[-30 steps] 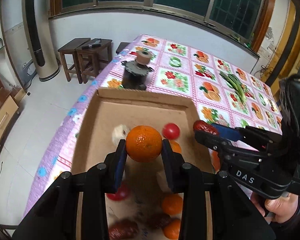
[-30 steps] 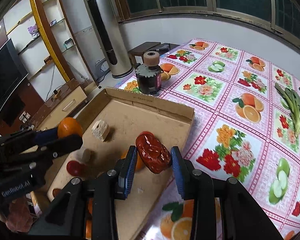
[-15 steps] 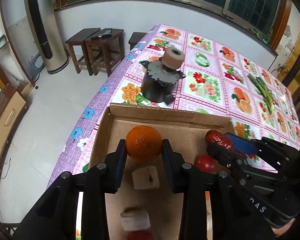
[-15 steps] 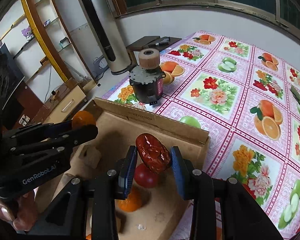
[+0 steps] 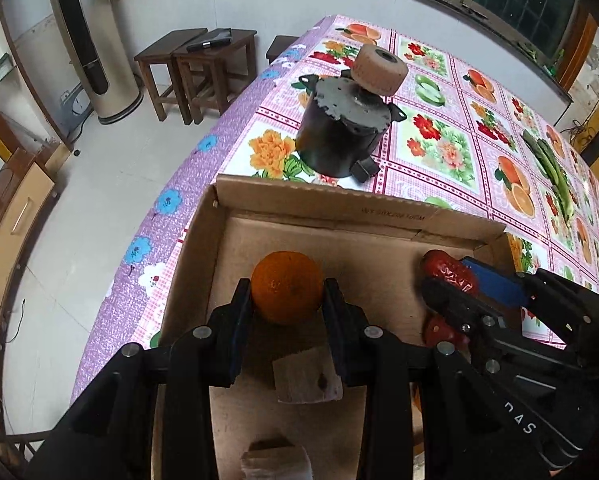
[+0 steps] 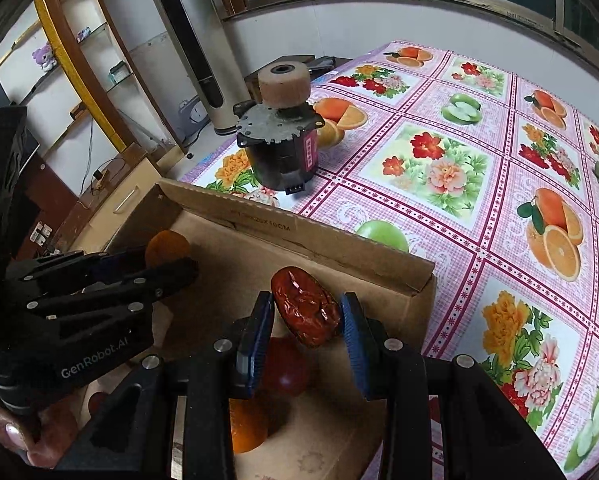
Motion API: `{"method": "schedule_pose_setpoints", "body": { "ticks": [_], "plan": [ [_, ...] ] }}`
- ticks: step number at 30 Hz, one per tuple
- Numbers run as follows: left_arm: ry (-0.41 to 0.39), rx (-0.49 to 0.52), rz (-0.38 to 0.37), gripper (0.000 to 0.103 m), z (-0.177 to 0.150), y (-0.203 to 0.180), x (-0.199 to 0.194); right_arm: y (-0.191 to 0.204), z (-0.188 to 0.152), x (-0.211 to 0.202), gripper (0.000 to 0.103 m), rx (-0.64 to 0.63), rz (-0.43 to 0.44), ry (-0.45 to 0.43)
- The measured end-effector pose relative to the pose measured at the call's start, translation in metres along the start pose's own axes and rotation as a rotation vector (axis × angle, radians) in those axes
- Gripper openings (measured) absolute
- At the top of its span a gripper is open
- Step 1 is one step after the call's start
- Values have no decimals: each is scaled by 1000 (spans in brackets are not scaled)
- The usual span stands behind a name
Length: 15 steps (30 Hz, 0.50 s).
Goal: Organize fruits
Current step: 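Carry the orange and date into the tray with both grippers, then open both grippers to release the orange and date in the tray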
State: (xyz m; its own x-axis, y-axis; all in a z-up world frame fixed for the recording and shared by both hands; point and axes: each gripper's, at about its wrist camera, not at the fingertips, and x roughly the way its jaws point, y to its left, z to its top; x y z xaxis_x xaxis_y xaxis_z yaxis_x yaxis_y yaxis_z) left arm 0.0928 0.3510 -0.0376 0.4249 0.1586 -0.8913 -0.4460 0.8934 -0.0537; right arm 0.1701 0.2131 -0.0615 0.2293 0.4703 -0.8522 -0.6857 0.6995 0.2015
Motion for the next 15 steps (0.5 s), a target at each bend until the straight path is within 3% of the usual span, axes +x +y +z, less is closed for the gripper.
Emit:
{"method": "schedule_pose_setpoints", "body": {
  "ticks": [12, 15],
  "plan": [
    [0, 1, 20, 39, -4, 0, -4, 8, -3, -3, 43, -24, 2, 11],
    [-37, 4, 36, 52, -10, 0, -17, 9, -6, -11, 49, -27, 11, 3]
  ]
}}
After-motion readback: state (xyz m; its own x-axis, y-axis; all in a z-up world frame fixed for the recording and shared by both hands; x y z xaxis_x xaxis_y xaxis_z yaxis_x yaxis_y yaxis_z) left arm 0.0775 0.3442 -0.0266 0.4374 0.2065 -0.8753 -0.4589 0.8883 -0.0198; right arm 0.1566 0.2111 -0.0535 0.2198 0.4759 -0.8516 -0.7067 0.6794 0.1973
